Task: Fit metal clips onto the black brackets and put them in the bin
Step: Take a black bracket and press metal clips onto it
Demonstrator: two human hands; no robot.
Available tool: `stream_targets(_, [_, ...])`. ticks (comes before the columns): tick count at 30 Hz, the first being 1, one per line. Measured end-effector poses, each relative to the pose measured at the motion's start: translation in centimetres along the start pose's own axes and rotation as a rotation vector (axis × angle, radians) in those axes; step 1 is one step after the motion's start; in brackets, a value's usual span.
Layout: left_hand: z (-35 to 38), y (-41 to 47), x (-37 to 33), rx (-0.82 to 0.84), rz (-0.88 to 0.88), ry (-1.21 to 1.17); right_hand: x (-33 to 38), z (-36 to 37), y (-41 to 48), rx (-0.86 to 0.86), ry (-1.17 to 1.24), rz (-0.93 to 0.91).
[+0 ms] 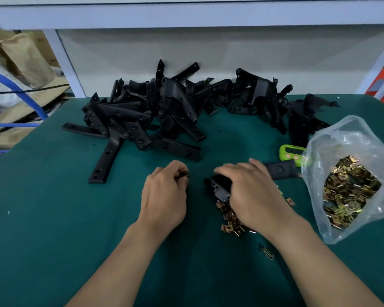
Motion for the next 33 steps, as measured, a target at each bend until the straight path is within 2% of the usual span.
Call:
stream_targets(3, [-0.7, -0.5, -0.7, -0.066, 0.116, 0.181, -0.5, -0.5, -0.2, 0.000, -0.016, 0.058])
stream_targets(5, [-0.9, -1.0, -1.8, -0.075, 0.232, 0.199, -0.8, -0.4, -0.2, 0.013, -0.039, 0.106])
stream_targets(8, [-0.2, -2.3, -3.5, 0.063, 0.342, 0.129, -1.4, -0.5, -0.2, -0.005, -0.070, 0.218])
stream_targets(10, [0.7, -2.9, -3.7, 0.163, 0.318, 0.060, -1.9, -0.7, -0.4, -0.048, -0.032, 0.276])
stream_targets(15, [1.2, -2.7, -3.3, 0.213, 0.235, -0.010, -1.5, -1.2, -0.8, -0.166, 0.060, 0.343])
stream_targets(21, [1.1, -3.1, -3.1, 0.136, 0.245, 0.008, -1.6, -1.6, -0.8, -0.260, 0.085, 0.401])
stream_targets(26, [0.1, -2.7, -2.0, 0.035, 0.107, -0.125, -1.4, -1.7, -1.0, -0.312, 0.114, 0.368])
stream_targets(30, [-0.5, -2.1, -1.7, -0.020, -0.012, -0.302, -1.2, -1.6, -1.2, -0.274, 0.113, 0.323])
stream_targets(33, [-0.3, -1.9, -1.8, 0.000, -0.043, -0.295, -1.1, -1.3, -1.3, -0.226, 0.122, 0.303])
Point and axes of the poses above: each hand's wrist, its own y-axis towards the middle knuckle, its own z-axis out of the palm, x = y × z, the point moved 3 cm from there along y, towards the middle knuckle, and after that the axes turned 9 degrees about y, right-handed, at the moved point
